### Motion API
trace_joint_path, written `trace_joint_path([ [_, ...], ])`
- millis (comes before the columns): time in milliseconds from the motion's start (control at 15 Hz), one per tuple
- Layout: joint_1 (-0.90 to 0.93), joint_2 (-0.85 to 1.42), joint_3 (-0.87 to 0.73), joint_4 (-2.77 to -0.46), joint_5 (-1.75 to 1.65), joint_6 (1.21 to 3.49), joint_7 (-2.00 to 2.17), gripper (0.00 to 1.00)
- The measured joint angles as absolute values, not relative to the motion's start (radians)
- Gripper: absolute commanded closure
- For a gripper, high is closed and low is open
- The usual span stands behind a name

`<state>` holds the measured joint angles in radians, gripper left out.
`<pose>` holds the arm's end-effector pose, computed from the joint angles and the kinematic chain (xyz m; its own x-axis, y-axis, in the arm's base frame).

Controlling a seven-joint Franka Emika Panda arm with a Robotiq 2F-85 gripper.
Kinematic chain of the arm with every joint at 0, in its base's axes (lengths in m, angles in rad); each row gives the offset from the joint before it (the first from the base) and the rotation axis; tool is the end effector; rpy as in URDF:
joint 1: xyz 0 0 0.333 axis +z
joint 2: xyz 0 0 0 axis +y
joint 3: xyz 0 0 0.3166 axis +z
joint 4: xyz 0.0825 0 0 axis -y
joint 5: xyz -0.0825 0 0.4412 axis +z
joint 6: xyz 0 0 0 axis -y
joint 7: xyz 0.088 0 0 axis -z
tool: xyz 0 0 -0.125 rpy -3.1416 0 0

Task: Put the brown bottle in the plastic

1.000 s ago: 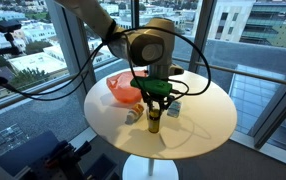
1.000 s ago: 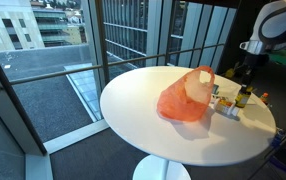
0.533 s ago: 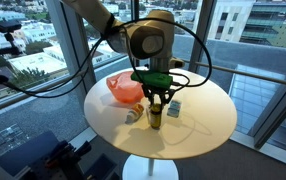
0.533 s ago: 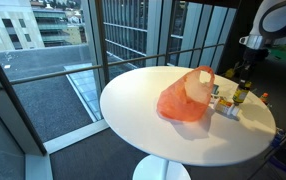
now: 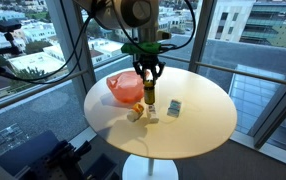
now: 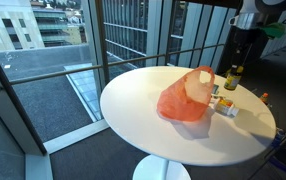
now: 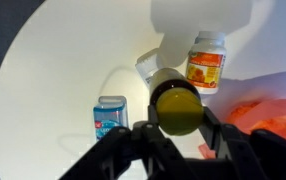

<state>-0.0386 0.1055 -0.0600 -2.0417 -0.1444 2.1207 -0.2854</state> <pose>0.6114 -0.0690 0.3413 0.9642 0.2570 -0.0658 0.2631 -0.9581 0.1130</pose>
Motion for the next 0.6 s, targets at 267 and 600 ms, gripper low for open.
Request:
trace_joint_path([
  [267, 0.004, 0.091, -0.019, -1.978, -0.156, 2.055, -0.267, 0.81],
  [600, 0.034, 0.080, 0.017, -1.915, -0.156, 2.021, -0.267, 0.81],
])
